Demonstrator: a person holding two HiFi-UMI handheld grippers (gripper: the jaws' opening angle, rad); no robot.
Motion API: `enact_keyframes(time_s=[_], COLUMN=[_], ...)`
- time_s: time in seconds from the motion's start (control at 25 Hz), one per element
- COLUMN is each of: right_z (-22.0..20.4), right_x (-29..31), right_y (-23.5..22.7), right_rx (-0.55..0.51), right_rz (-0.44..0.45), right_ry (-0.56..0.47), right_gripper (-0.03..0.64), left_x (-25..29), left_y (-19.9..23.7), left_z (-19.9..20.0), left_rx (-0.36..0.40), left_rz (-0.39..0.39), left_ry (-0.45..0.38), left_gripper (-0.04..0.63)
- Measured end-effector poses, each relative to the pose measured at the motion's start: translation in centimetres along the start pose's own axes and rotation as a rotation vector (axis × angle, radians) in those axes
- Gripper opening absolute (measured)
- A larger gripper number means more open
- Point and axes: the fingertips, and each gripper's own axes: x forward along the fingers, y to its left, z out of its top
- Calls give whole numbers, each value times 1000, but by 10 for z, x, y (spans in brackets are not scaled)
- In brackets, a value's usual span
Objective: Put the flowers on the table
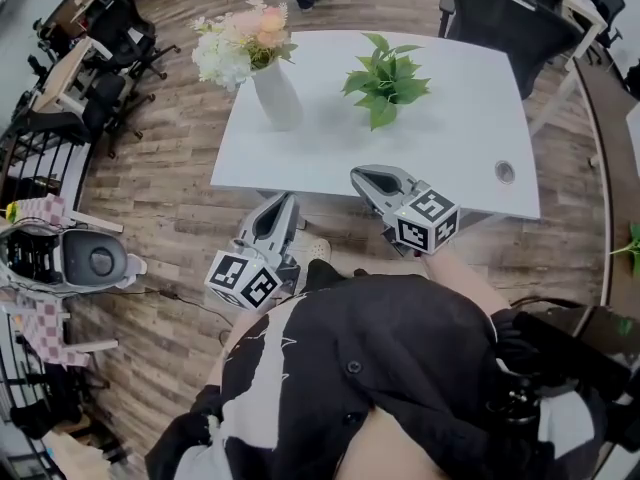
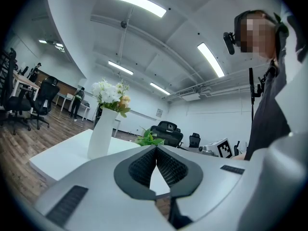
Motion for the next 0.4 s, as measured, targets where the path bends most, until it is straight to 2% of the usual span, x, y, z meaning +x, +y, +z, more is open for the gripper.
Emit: enact_keyframes(time_s=[0.4], right_z=[1], right_x=[-2], right_y=[-2], right_rx=[-27], right_rz=[7], right_ry=[9], right_gripper=[15], left_x=[10], left_y=[-2], left_z=[0], left_rx=[8], left_rz=[-11], left_ry=[8], left_gripper=[12])
